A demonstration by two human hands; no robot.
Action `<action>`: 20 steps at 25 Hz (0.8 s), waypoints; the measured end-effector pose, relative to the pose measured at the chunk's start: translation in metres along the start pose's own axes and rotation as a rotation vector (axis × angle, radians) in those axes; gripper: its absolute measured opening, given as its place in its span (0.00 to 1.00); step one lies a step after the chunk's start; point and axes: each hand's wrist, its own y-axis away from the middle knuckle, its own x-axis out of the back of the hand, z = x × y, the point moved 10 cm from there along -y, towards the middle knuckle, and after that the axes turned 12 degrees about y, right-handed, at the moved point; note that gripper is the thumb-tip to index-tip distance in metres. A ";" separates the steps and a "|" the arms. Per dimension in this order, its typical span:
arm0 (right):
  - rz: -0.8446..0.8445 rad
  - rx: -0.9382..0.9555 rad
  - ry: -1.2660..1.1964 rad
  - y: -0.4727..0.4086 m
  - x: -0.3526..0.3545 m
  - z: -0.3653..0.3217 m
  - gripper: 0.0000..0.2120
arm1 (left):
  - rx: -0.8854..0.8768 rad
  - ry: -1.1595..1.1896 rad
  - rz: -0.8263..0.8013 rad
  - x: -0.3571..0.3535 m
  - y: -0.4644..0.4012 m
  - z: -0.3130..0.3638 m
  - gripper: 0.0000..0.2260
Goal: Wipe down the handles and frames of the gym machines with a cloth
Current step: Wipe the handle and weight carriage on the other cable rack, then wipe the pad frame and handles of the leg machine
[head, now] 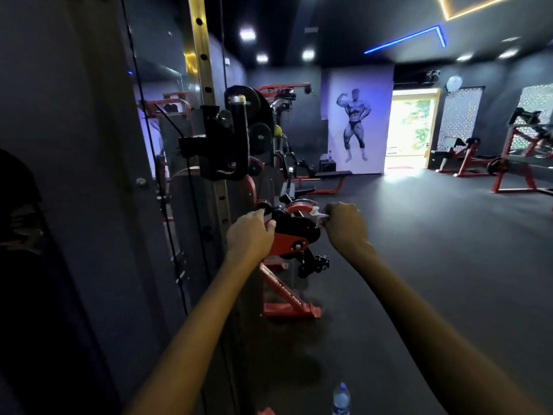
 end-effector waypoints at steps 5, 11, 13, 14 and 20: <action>0.035 -0.046 -0.003 0.074 0.023 0.088 0.08 | -0.121 0.044 -0.078 -0.074 0.063 0.063 0.21; -0.014 -0.167 -0.077 0.154 -0.005 0.191 0.05 | -0.106 0.126 -0.274 -0.184 0.132 0.098 0.19; -0.032 -0.199 -0.041 0.162 -0.017 0.218 0.04 | -0.108 0.124 -0.328 -0.216 0.137 0.108 0.19; -0.030 -0.199 -0.032 0.161 -0.023 0.229 0.03 | -0.109 0.120 -0.351 -0.230 0.136 0.113 0.19; -0.047 -0.170 0.034 0.103 -0.065 0.307 0.03 | -0.136 0.127 -0.405 -0.318 0.078 0.155 0.20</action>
